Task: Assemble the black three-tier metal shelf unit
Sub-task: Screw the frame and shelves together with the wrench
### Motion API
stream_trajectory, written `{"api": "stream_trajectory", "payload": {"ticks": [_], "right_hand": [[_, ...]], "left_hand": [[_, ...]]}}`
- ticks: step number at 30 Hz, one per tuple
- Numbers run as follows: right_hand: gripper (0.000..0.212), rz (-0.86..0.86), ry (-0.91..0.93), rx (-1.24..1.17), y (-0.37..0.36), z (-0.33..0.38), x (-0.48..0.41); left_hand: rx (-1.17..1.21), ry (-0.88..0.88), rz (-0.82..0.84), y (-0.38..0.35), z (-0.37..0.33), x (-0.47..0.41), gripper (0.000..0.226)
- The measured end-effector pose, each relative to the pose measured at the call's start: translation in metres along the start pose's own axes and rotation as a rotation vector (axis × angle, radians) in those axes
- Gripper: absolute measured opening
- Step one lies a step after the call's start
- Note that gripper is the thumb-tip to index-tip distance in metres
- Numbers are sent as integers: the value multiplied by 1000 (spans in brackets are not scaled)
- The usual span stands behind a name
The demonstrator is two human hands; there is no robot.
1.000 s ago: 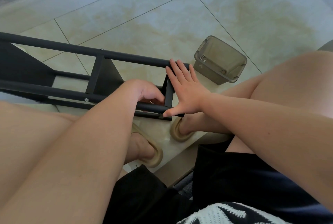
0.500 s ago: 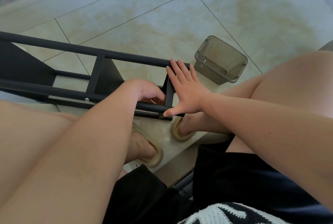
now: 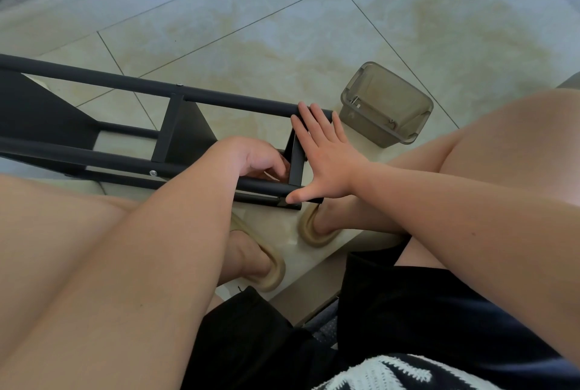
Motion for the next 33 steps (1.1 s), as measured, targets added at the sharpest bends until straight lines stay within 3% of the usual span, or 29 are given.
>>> {"api": "stream_trajectory", "payload": {"ticks": [8,15,21,30,33], "right_hand": [[146,-8,-3,3,2,1,0],[145,-1,-4,8,2,1,0],[146,-6,-3,7,2,1,1],[146,3,-6,4,2,1,0],[146,1,-6,3,2,1,1]], "left_hand": [[-65,-10,-9,-1,-2,2,20],[72,-22,23,1,-2,2,21],[-111,-28,-40,-1,-3,3,17],[83,-34,8,0,-4,5,21],[8,-47,-28,0,-4,5,24]]}}
Point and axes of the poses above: each hand's wrist, its own x-axis away from the middle knuckle, its own y-axis out of the back of the hand, z = x × y, the point moved 2 cm from there along -x, towards the middle knuckle, and after that the axes turned 11 degrees about -z, right-handed, at the moved point
